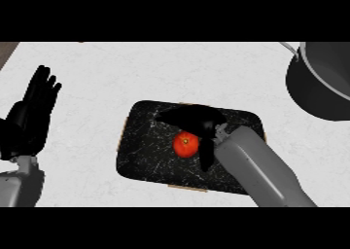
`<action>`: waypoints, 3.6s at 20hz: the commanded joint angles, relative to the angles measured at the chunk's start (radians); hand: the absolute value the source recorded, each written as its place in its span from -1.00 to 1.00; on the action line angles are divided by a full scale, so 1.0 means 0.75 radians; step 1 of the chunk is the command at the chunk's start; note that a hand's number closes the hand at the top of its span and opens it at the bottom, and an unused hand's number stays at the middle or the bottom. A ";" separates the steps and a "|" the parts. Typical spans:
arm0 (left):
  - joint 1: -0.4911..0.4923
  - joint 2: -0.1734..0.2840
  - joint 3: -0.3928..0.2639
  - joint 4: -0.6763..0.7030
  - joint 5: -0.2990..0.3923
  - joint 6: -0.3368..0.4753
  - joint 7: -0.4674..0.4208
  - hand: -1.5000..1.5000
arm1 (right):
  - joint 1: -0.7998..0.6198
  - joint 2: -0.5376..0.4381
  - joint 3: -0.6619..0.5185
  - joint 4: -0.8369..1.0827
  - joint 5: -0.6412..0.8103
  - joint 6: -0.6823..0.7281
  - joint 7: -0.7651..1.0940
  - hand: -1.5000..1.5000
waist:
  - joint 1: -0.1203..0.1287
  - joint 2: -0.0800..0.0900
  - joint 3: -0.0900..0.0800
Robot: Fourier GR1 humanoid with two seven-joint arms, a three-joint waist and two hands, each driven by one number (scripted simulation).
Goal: Pick the tomato from the tray and place it in the pot
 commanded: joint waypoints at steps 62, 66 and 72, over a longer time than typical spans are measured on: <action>-0.020 -0.098 0.007 -0.043 -0.086 -0.021 0.036 0.00 | 0.472 -1.130 -0.991 -0.101 -1.019 -0.104 -0.717 1.00 | 0.015 0.003 0.000; -0.098 -0.077 0.023 0.017 -0.061 -0.049 0.053 0.00 | 0.364 -1.015 -0.917 0.165 -0.837 -0.274 -0.954 1.00 | 0.038 0.014 0.003; -0.024 -0.114 -0.037 -0.054 -0.102 -0.034 0.048 0.00 | 0.245 -0.975 -0.898 0.323 -0.542 -0.756 -1.010 1.00 | 0.066 0.018 0.004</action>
